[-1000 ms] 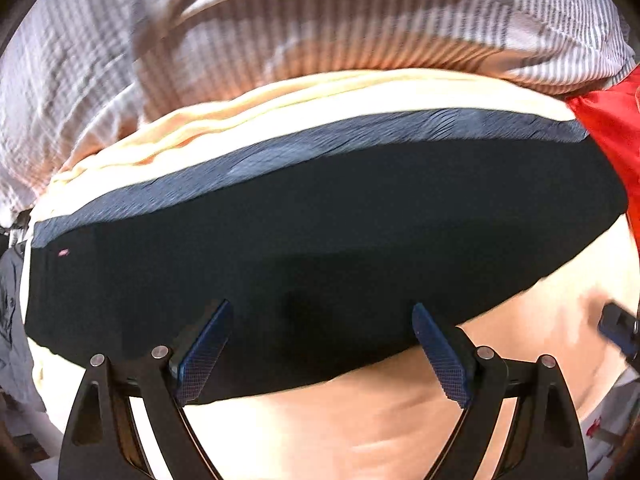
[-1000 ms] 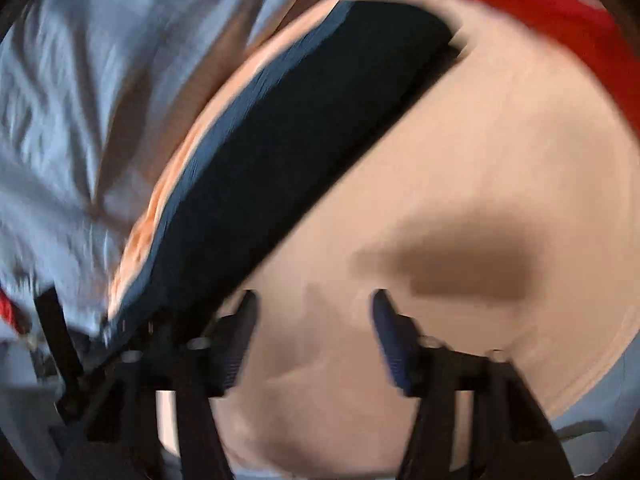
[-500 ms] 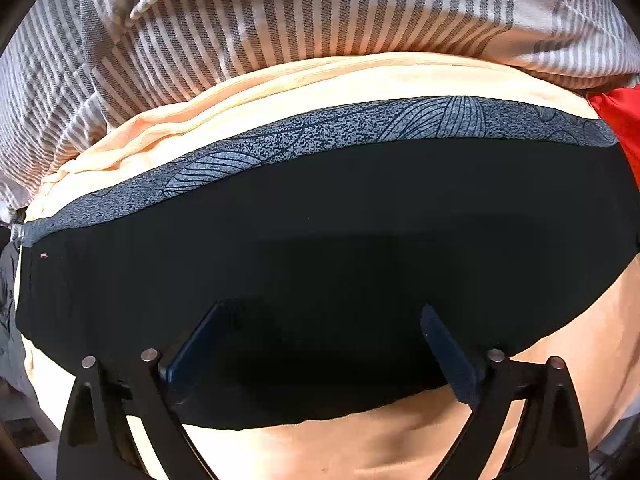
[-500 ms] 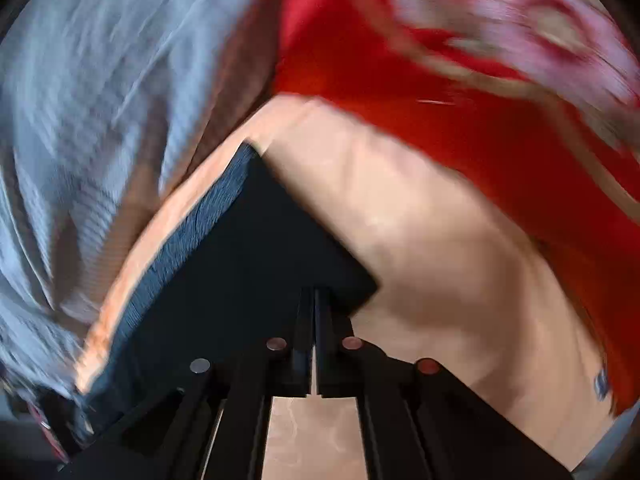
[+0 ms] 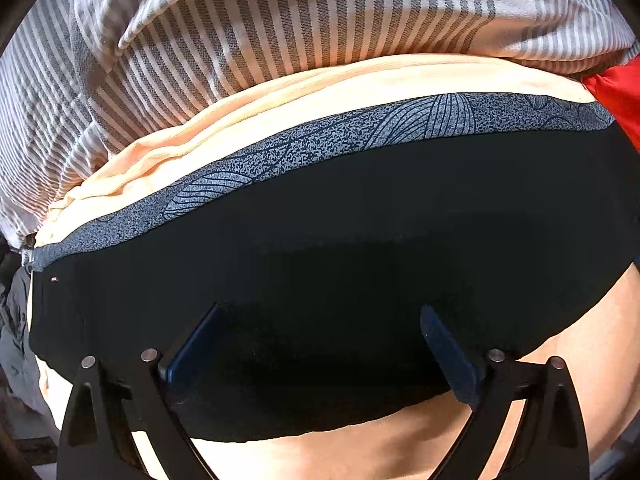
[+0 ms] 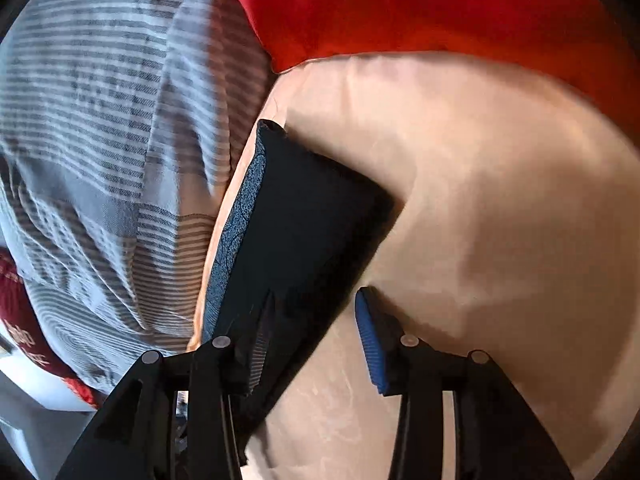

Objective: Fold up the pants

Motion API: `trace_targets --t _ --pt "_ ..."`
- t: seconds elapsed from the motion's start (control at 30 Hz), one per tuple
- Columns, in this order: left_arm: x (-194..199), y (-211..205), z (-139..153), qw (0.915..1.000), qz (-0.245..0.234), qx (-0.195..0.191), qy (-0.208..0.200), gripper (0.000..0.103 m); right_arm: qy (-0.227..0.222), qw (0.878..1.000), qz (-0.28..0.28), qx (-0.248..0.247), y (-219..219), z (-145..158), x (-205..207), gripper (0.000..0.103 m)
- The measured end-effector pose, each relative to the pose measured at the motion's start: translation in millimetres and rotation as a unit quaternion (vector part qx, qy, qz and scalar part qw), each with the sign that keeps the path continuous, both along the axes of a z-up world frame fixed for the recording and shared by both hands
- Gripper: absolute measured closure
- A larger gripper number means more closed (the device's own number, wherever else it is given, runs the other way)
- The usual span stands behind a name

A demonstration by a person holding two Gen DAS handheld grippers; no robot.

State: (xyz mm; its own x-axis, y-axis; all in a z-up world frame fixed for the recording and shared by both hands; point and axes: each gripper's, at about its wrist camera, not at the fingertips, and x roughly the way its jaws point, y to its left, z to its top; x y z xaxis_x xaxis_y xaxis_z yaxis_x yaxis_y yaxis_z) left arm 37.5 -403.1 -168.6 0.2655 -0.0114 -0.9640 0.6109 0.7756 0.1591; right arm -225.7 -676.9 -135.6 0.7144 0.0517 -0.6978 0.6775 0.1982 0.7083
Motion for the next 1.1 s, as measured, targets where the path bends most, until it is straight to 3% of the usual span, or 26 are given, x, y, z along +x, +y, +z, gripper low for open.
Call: trace_targets --t 0.2,0.3,0.33,0.4,0.43,0.5,0.57,0.7,0.8,0.83,0.9,1.1 --pt "6.3 2.9 1.7 1.0 0.0 -0.001 0.005 0.004 -0.054 0.999 0.004 0.003 -5.2 -1.3 18.4 0.055" --pt "7.2 -2.1 13.3 0.9999 0.004 0.004 0.014 0.006 -0.056 0.998 0.013 0.016 -5.2 -7.5 36.4 0.055" --pt "7.3 -5.3 22.9 0.9998 0.006 -0.013 0.016 0.009 -0.05 0.998 0.02 0.026 -5.1 -10.2 42.7 0.055" --pt "9.8 -18.6 40.9 0.9989 0.004 -0.041 0.021 0.022 -0.034 0.998 0.032 0.036 -4.8 -11.7 49.1 0.071" --pt "11.8 -26.4 45.8 0.9983 0.001 -0.053 0.025 0.024 -0.036 0.998 0.039 0.039 -3.8 -10.4 50.5 0.09" --pt "19.1 -46.3 51.1 0.996 -0.006 -0.079 0.041 0.046 -0.027 0.998 0.056 0.021 -0.6 -0.8 55.3 0.089" --pt "28.1 -66.6 49.1 0.9943 -0.007 -0.092 0.053 0.056 -0.028 0.997 0.068 0.01 2.6 7.5 58.9 0.089" --pt "43.6 -97.8 30.6 0.9935 0.006 -0.099 0.056 0.057 -0.033 0.996 0.083 0.001 5.1 15.3 66.3 0.089" --pt "41.7 -110.4 -1.6 0.996 -0.005 -0.07 0.056 0.057 -0.034 0.995 0.089 0.001 5.8 14.5 67.8 0.09" --pt "36.9 -110.3 -0.1 0.9961 -0.013 -0.084 0.025 0.057 -0.033 0.996 0.088 0.003 5.4 13.0 68.5 0.09" --pt "30.3 -112.6 -0.1 0.9966 -0.028 -0.077 0.007 0.056 -0.032 0.996 0.084 0.007 4.3 11.9 69.4 0.089" --pt "29.8 -109.3 11.3 0.9964 -0.02 -0.08 0.023 0.056 -0.017 0.992 0.115 -0.051 21.8 44.1 87.5 0.089"
